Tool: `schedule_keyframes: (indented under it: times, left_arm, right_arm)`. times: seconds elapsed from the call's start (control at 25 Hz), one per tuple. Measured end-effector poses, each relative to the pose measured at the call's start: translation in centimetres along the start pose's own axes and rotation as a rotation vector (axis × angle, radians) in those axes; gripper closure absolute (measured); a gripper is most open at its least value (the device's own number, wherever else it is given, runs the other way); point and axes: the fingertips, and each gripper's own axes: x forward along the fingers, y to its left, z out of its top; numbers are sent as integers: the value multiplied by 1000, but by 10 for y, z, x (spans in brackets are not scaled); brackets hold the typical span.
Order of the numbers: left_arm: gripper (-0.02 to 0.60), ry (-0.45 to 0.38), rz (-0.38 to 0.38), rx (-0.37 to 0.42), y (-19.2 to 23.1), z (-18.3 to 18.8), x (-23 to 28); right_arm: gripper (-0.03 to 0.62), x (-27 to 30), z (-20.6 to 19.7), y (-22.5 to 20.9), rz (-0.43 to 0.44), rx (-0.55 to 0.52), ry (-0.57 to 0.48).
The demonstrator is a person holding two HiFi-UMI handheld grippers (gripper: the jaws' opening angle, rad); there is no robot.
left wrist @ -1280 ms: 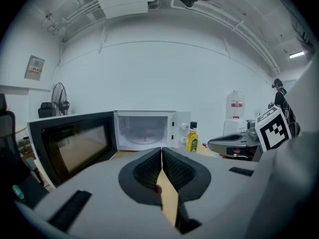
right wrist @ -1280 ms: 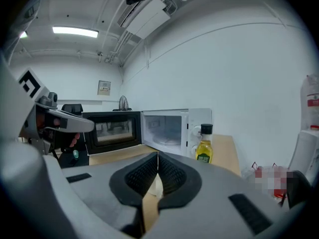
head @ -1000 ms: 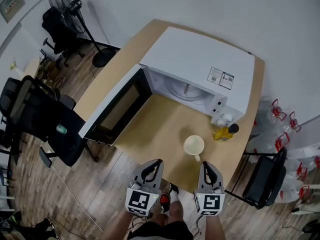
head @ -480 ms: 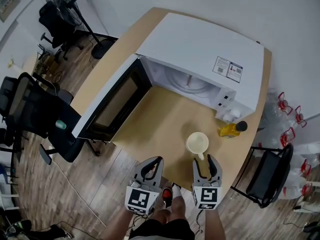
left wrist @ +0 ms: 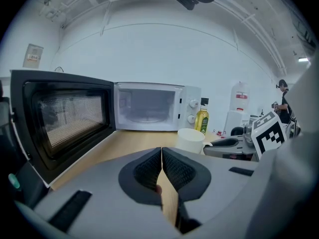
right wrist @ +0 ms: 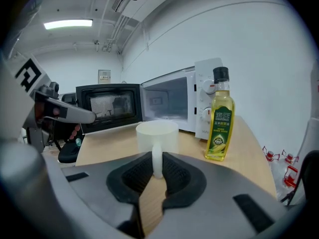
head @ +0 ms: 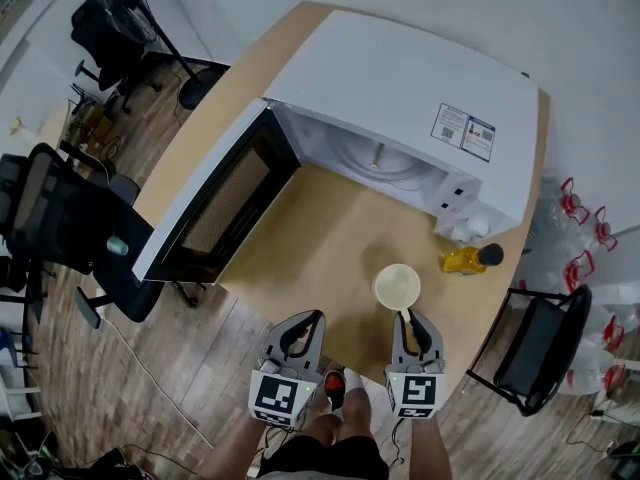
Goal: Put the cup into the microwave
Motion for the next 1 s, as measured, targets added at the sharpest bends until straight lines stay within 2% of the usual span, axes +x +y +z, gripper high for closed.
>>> schedule_keyframes:
  times: [0.16, 0.6, 1.0]
  left_arm:
    - [555, 0, 2, -4, 2, -1, 3]
    - [555, -11, 7, -6, 2, 7, 7]
    - [555, -45, 41, 9, 13, 28, -5]
  right_arm:
    - [539, 1, 2, 0, -17, -37, 6]
    - [541, 1, 11, -6, -13, -11, -27]
    - [540, -6, 53, -3, -4, -8, -100]
